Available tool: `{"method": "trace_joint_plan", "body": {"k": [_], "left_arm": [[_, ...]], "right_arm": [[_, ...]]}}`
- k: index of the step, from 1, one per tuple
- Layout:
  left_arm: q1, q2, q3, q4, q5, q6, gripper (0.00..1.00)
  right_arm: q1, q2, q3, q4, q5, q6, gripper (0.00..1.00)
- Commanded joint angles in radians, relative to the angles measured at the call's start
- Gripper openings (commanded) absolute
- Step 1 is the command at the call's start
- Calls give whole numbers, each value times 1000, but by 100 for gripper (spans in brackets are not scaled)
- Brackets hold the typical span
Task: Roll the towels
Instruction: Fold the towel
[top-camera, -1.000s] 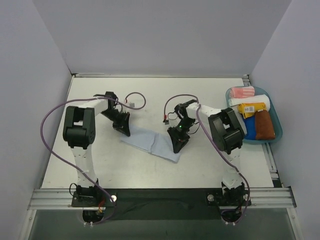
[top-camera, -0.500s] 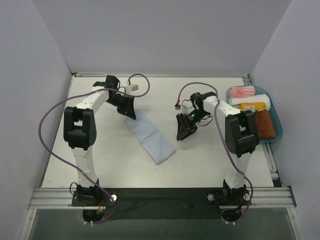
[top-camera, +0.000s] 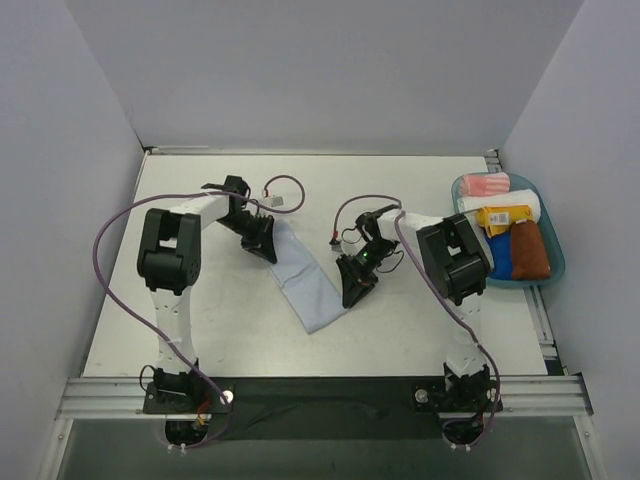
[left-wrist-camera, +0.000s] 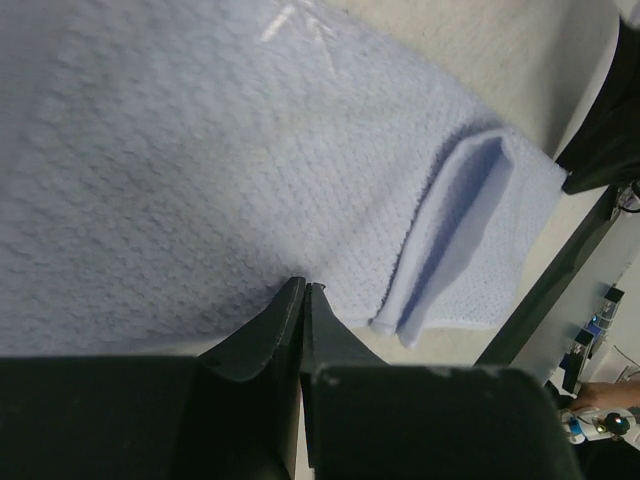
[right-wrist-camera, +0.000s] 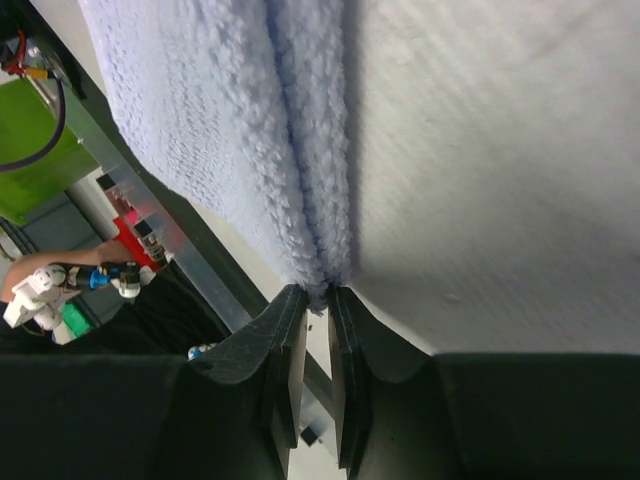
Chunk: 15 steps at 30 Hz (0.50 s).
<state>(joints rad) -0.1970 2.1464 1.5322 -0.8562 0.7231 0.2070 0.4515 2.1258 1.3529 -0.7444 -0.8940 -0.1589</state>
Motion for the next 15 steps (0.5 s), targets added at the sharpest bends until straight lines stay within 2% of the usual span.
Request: {"method": "trace_joint_plan", "body": {"k": [1,3,6,9,10,13,15], "left_arm": [[-2,52,109,46,7,-14,9],[-2,104,156,46,1,-21,9],[-4,179,259,39,-7,-41,9],[-1,231,362,11,36,-46,12],[-1,230,380,3,61,-37,17],[11,156,365,-6,188,-11,24],[27,52,297,0,251,3,28]], "right_arm": [[55,8,-40,-24,-54,2,16],[94,0,-54,-21,-98,5,18],[128,-18,-55,-24,-152,15,26],[118,-52,-54,-48,-204,9,46],[109,-67,-54,-59,-192,-2,48],[35,-130,-61,-96,-160,-34,45],[-16,-182,-61,-86,-167,-31,42]]}}
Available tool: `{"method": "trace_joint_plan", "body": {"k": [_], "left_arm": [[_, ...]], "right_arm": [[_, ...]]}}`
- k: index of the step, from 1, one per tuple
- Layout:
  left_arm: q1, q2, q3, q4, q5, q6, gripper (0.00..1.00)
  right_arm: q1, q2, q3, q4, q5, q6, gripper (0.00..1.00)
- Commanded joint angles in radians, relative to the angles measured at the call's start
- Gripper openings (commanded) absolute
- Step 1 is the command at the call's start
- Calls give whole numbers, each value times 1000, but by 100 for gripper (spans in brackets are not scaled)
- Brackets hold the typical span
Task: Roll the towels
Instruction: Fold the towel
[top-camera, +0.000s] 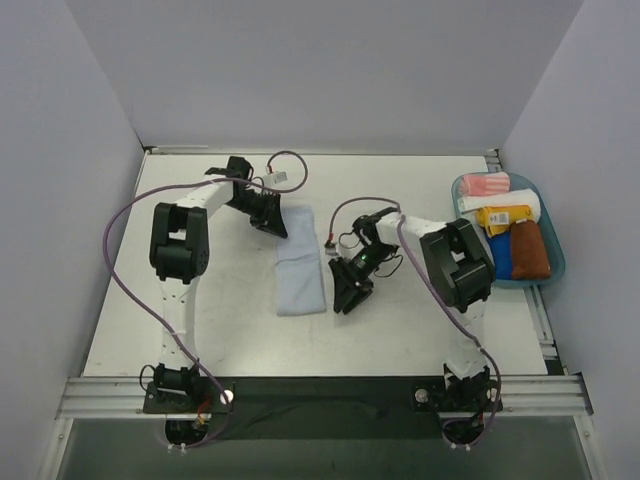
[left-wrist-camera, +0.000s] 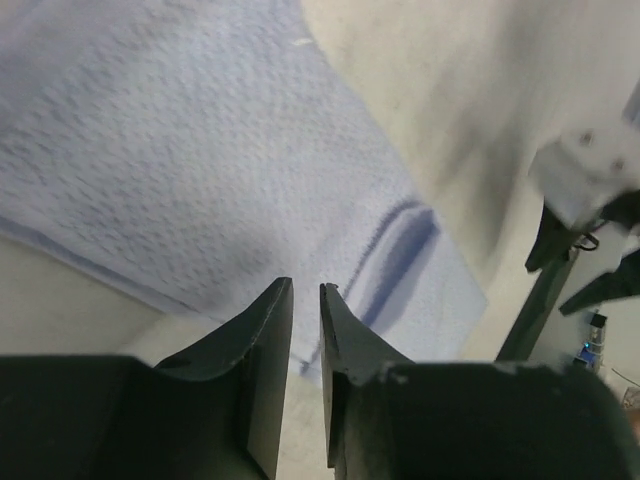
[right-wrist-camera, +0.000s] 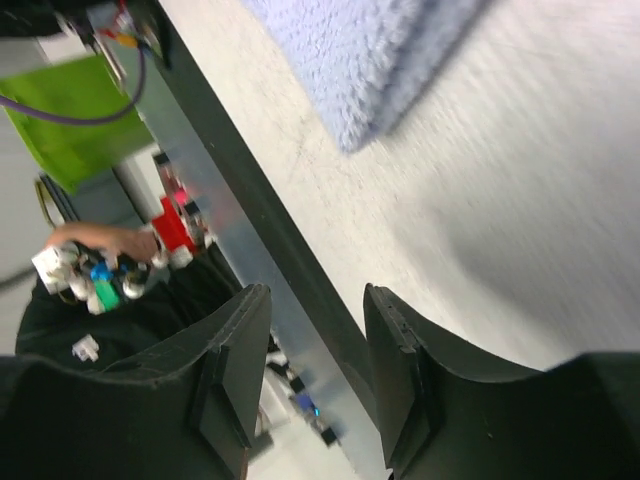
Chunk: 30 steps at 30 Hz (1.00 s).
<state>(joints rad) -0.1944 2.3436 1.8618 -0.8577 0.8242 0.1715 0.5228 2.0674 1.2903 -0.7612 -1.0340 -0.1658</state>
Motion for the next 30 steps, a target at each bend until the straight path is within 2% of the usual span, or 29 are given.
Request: {"method": "trace_joint_plan", "body": {"k": [1,3,4,5,7,8,10,12,13,15,16,17,20,23,30], "left_arm": [[32,-185,-67,15,167,34,28],[55,-314,-202,83,203,16,29],[59,-361,-258,107,204,14,29],[59,-459,-307,141,188,26,29],[46,-562,-463,175,126,90,29],[39,-658,-510,207,98,112,29],[1,-745,-634,232,1,187,30],[-51,-849,-703,241,-89,245,31],[-118,-881,-763,246,-185,308,32],[-203,-955,-821,261,-294,368,32],[-285,-977,-886,272,-337,417,32],[-330,-1009,-910,308,-441,437,33],[-474,-1037,-990,379,-574,505,34],[-569,-999,-1000,407,-644,534,34],[-698,-888,-1072,488,-738,594,34]], "right_arm": [[-124,-141,4,-53,-38,-8,42],[-147,-184,26,34,-35,60,41],[-147,-196,32,75,-28,143,40],[-145,-217,41,167,-11,193,39],[-133,-222,52,305,11,321,38],[-127,-214,64,338,17,353,36],[-107,-160,139,365,34,406,32],[-73,-115,237,370,23,434,29],[-61,-72,268,370,26,445,28],[-21,-37,325,372,31,456,28],[-8,-18,337,370,41,456,28],[2,15,346,372,49,453,28],[25,95,374,375,61,446,28],[36,157,385,378,75,434,27],[31,220,380,398,111,422,26]]}}
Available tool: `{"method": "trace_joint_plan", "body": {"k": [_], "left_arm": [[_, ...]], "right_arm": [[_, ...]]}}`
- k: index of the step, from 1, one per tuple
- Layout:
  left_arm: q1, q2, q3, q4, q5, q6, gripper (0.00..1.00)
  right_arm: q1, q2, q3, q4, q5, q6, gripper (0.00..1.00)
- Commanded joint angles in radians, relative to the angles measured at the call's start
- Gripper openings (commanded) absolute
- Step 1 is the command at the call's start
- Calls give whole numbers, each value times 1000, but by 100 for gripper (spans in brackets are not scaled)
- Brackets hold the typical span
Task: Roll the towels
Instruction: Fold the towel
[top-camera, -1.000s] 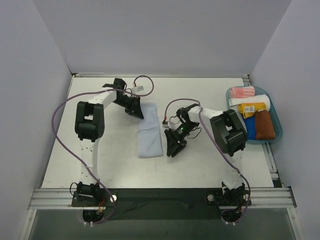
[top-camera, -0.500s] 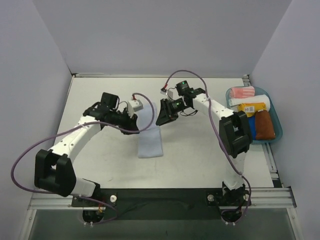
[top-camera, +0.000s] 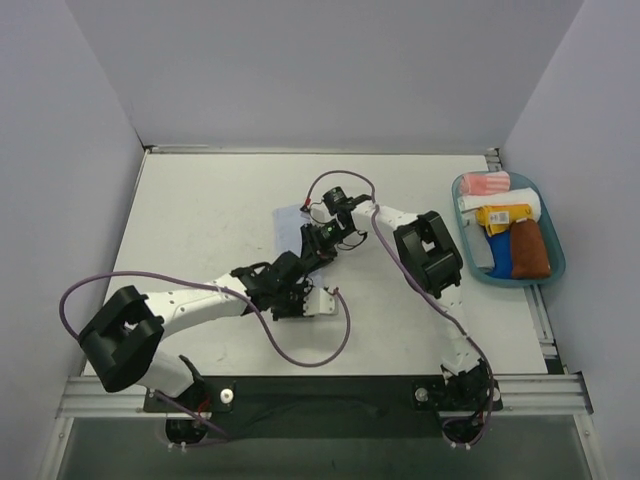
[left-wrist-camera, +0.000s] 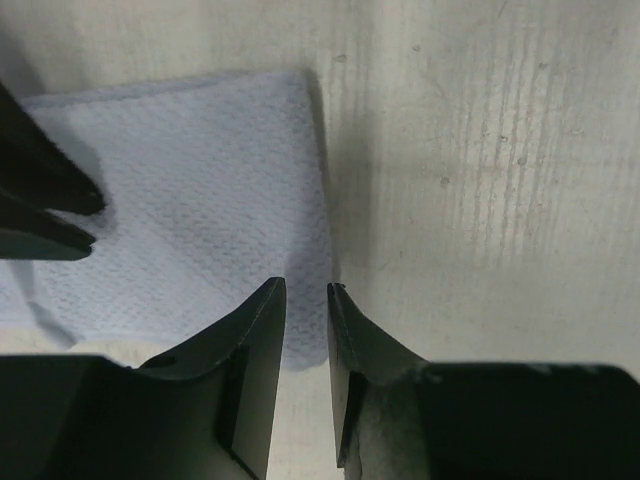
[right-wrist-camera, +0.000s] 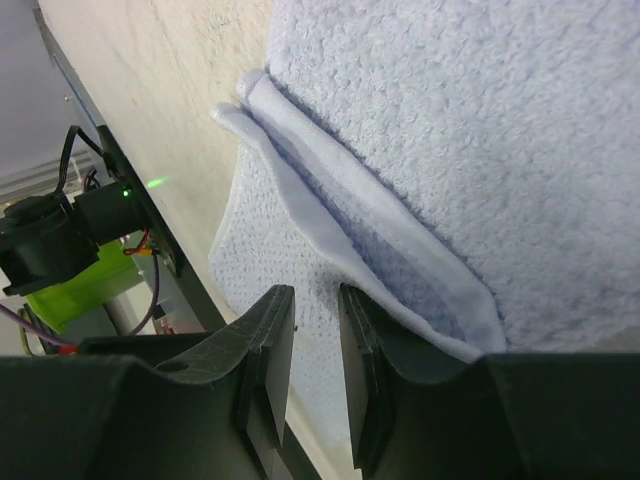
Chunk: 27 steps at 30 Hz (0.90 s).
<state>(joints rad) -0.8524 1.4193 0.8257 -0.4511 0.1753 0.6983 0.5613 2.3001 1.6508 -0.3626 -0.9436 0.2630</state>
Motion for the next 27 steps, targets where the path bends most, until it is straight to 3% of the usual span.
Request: {"method": "trace_joint_plan", "body": {"k": [1,9,12,13,16,19,27], "left_arm": [[-45,47,-42,94,-97,67,34],[-51,168,-48,114,-143,56,38],[-51,171,-51,100,-119,49,27],[-51,161,-50,72,-103,46,17],[-51,113,-25,-24,-11,29,5],[-51,52,1,-127,105,3,0],[-51,-36,62,-296,295,-71,0]], "right_arm": [[-8,-1,18,1,19,-7,26],[-3,18,-16,8,11,-8,25],[-3,12,-25,8,8,-16,24],[-3,7,-35,7,6,-19,24],[-1,-14,-68,7,0,-33,20],[6,-69,-129,19,-3,-45,20],[34,-217,-223,-10,-30,-82,19]]}}
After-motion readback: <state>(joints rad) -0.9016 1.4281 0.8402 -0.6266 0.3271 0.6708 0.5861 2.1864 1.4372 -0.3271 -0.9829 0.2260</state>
